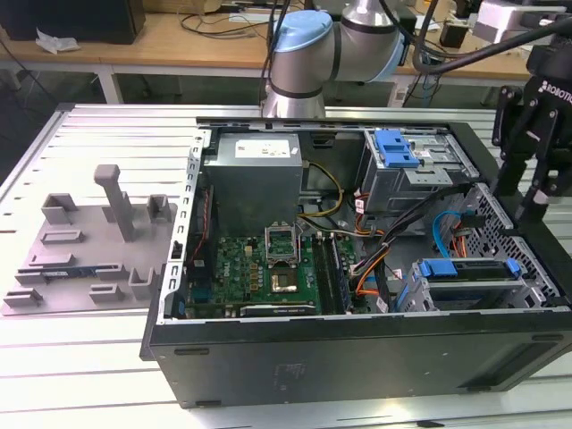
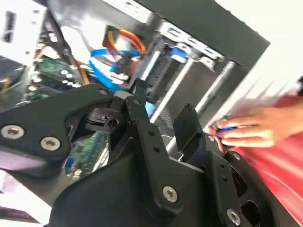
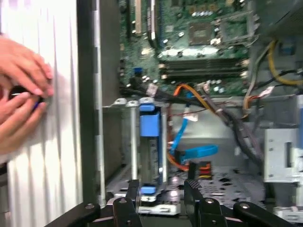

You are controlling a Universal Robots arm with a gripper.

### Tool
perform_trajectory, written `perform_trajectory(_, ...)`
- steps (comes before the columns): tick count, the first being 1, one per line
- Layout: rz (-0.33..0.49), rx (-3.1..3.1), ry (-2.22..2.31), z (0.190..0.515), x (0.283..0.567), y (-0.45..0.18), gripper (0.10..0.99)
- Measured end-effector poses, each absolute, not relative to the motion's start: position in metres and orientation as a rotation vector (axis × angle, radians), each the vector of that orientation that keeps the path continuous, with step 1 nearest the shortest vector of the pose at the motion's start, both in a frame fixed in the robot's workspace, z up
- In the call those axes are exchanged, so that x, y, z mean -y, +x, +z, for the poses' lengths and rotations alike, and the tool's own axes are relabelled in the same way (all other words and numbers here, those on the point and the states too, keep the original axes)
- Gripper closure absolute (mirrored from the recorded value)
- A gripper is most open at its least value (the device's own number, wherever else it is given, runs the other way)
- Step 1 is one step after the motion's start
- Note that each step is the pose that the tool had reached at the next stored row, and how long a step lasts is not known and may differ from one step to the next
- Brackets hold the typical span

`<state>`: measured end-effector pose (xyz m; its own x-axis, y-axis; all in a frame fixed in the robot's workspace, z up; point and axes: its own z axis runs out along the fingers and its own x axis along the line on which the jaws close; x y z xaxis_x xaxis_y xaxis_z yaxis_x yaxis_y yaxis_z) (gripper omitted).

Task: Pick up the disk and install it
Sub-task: 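Insert the first disk wire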

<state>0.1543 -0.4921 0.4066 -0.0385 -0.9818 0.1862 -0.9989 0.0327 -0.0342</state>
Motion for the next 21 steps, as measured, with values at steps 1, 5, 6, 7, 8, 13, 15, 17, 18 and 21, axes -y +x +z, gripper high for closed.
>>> perform_trajectory(1, 0.267, 2.185, 2.086, 0.407, 0.492, 0.154, 0.58)
perform_trajectory(5, 0.285, 2.238, 2.023, 0.399, 0.486, 0.154, 0.58)
perform_trajectory(6, 0.29, 2.235, 2.021, 0.398, 0.48, 0.154, 0.58)
perform_trajectory(7, 0.296, 2.232, 2.018, 0.397, 0.475, 0.154, 0.58)
perform_trajectory(8, 0.309, 2.223, 2.011, 0.397, 0.466, 0.154, 0.58)
perform_trajectory(13, 0.317, 2.196, 1.993, 0.393, 0.445, 0.155, 0.58)
perform_trajectory(15, 0.311, 2.193, 1.992, 0.388, 0.443, 0.157, 0.58)
perform_trajectory(17, 0.306, 2.191, 1.99, 0.382, 0.443, 0.158, 0.58)
perform_trajectory(18, 0.303, 2.188, 1.989, 0.38, 0.442, 0.159, 0.58)
perform_trajectory(21, 0.295, 2.178, 1.983, 0.377, 0.438, 0.16, 0.58)
